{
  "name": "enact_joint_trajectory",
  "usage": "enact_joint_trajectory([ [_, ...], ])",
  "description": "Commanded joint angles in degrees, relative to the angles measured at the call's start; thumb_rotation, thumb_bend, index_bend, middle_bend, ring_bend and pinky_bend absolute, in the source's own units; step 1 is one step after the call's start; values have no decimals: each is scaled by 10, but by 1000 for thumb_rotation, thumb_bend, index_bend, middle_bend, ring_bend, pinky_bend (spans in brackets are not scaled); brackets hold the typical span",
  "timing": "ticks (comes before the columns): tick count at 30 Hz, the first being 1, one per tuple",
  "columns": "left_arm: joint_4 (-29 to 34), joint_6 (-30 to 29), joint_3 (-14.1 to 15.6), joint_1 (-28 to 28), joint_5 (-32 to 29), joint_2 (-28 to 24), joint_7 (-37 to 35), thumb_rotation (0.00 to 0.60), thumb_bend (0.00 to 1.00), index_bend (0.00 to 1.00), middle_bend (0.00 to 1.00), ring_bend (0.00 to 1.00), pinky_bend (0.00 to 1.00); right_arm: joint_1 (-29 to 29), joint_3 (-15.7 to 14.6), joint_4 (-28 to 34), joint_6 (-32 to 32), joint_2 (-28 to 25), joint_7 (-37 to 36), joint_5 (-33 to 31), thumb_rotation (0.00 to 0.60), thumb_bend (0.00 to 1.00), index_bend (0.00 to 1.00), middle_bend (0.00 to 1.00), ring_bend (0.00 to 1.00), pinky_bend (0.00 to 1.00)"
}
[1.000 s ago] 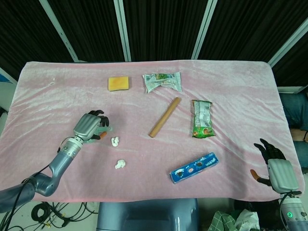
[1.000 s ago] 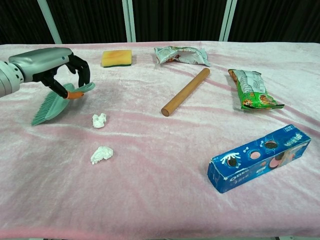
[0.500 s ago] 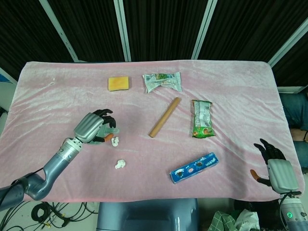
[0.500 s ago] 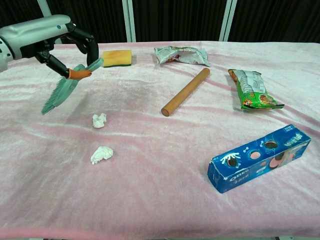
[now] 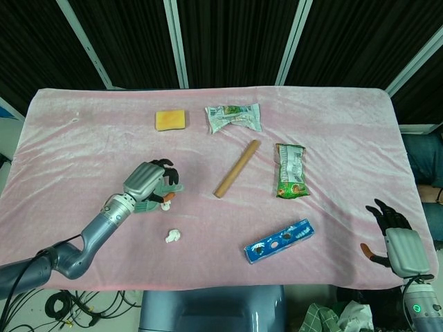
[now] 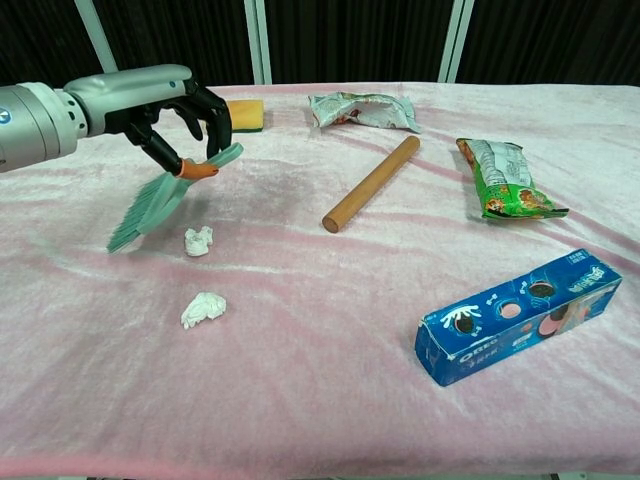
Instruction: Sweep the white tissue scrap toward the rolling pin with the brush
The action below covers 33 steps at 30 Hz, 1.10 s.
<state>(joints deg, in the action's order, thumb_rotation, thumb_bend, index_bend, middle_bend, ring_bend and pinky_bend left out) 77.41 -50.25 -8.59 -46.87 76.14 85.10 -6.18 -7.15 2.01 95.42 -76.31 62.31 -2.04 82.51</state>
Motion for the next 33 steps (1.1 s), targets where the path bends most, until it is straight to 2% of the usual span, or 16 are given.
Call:
enact_joint_trajectory([
  [1,17,-3,-11,1,-32,11,41,600,382,565,586,200,293,0,-1,0,0,0,1,1,600,201,174,47,100,149],
  [6,-3,-44,-17,10,-20,52,32,600,383,588,609,232,293,1,0,2,-1,-1,0,0,600,201,174,47,100,149],
  [15,-66,-97,-12,26,26,106,-62,600,383,598,625,234,293,0,0,2,0,-2,-4,0,600,201,175,47,100,149],
  [21,-89,-59,-4,15,28,108,-79,600,383,600,627,234,293,0,0,3,2,-3,-4,-1,600,200,175,47,100,149],
  [33,-112,-57,-23,-9,34,137,-71,600,383,607,634,243,293,0,0,3,2,-3,-5,-1,600,201,175,47,100,149],
])
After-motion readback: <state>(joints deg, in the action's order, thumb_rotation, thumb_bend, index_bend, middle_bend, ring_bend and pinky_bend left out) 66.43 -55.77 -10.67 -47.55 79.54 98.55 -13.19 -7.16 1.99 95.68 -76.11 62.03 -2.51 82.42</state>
